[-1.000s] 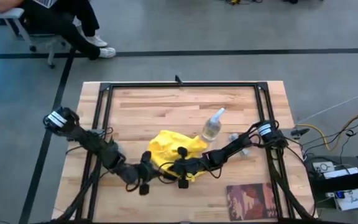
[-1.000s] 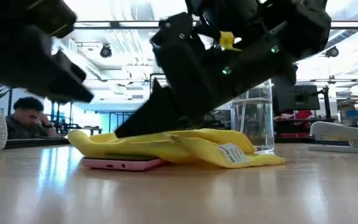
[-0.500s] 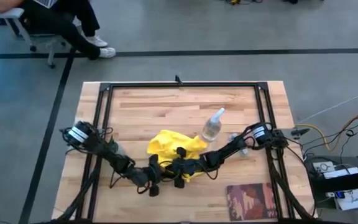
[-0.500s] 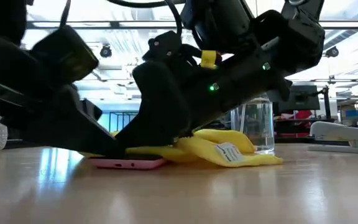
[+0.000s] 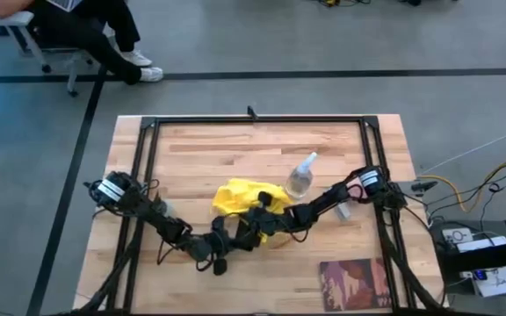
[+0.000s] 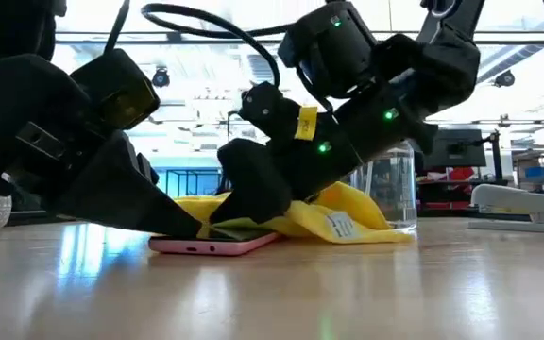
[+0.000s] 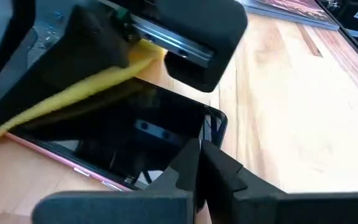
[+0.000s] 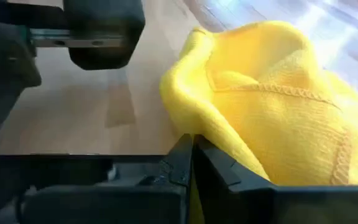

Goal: Apply microfiber cloth
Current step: Wipe the front and back of the cellphone with the yellow microfiber cloth

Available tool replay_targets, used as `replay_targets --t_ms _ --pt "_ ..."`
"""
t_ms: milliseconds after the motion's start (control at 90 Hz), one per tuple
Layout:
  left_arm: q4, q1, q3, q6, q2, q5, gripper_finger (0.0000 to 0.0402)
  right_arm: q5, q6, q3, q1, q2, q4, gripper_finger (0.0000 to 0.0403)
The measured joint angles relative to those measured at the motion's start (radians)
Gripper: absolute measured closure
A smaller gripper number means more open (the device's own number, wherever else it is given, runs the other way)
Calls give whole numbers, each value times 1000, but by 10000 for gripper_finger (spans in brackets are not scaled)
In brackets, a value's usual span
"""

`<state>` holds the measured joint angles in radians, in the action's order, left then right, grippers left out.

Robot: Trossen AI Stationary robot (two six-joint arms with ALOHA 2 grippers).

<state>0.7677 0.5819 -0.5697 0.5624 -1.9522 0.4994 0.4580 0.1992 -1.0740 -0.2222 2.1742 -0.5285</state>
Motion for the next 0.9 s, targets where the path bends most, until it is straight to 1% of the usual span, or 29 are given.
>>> replay_targets --t_ms 111,278,444,511,600,767,833,900 --pt "0 0 1 5 0 -1 401 -7 -2 3 -4 1 -25 403" --pt "4 -5 2 0 0 -12 401 -27 -32 6 -54 6 -86 403" --pt "4 -9 3 -2 -1 -15 401 -164 -43 6 -100 6 -117 403" --pt "7 -9 3 -2 -1 -15 401 -181 -42 6 -108 6 -125 403" --pt "9 -9 3 -2 -2 -15 401 -155 -29 5 -109 6 -109 403" --pt "10 -9 3 5 -2 -14 401 -26 -12 22 -56 2 -59 403" --pt "10 -8 3 17 -2 -14 401 -4 -12 40 -23 -1 -64 403" --pt "11 -7 3 22 -2 -13 401 -4 -13 58 3 -11 -64 403"
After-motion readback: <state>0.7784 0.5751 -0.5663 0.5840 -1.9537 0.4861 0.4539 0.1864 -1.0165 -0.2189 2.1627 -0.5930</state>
